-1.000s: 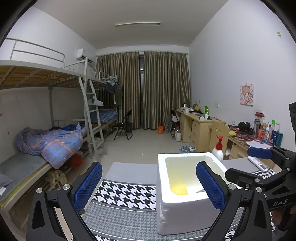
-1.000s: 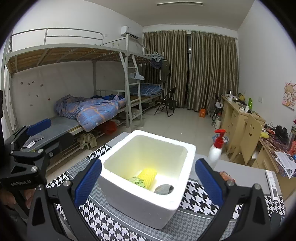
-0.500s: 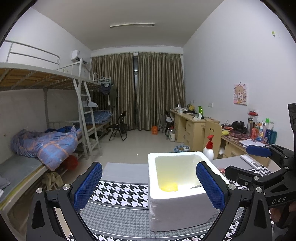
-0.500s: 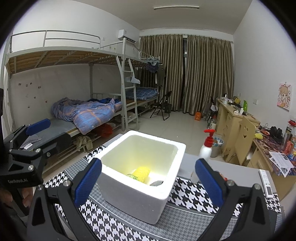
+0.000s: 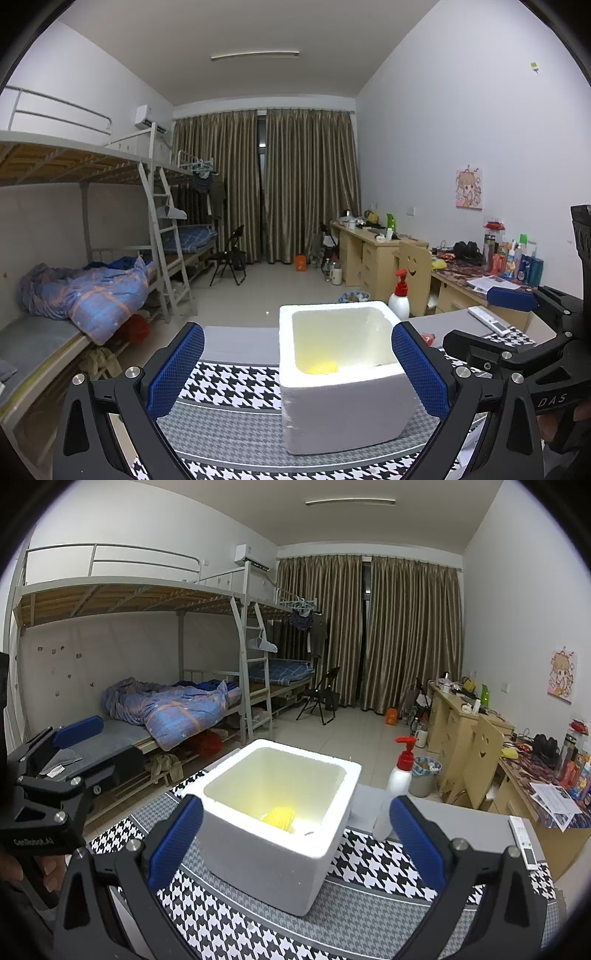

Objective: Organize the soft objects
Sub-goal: 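Withdraw both tools back from the foam box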

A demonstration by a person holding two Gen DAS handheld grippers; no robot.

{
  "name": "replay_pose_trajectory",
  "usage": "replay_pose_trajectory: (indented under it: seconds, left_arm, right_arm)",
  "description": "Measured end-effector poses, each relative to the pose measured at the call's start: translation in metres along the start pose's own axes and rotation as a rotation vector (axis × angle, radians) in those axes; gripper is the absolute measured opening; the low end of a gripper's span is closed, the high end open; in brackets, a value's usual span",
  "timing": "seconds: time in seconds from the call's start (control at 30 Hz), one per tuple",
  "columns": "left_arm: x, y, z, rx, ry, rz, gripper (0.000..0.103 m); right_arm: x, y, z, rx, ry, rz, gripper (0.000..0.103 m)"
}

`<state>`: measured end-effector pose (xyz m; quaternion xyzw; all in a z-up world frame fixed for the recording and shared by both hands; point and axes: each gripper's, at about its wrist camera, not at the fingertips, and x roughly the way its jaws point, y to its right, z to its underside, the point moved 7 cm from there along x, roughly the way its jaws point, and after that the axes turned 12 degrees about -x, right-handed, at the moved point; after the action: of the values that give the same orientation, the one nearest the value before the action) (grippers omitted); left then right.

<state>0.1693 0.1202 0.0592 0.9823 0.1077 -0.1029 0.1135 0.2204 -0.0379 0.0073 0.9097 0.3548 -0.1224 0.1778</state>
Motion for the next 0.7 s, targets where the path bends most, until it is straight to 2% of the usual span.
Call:
replay_pose_trajectory:
  seconds: [0.7]
  left_arm:
    - [-0.006,0.017,0.014,0.003,-0.020,0.029,0.102]
  right_arm:
    - [-0.018,0.016,0.024,0.031,0.006,0.025,0.102]
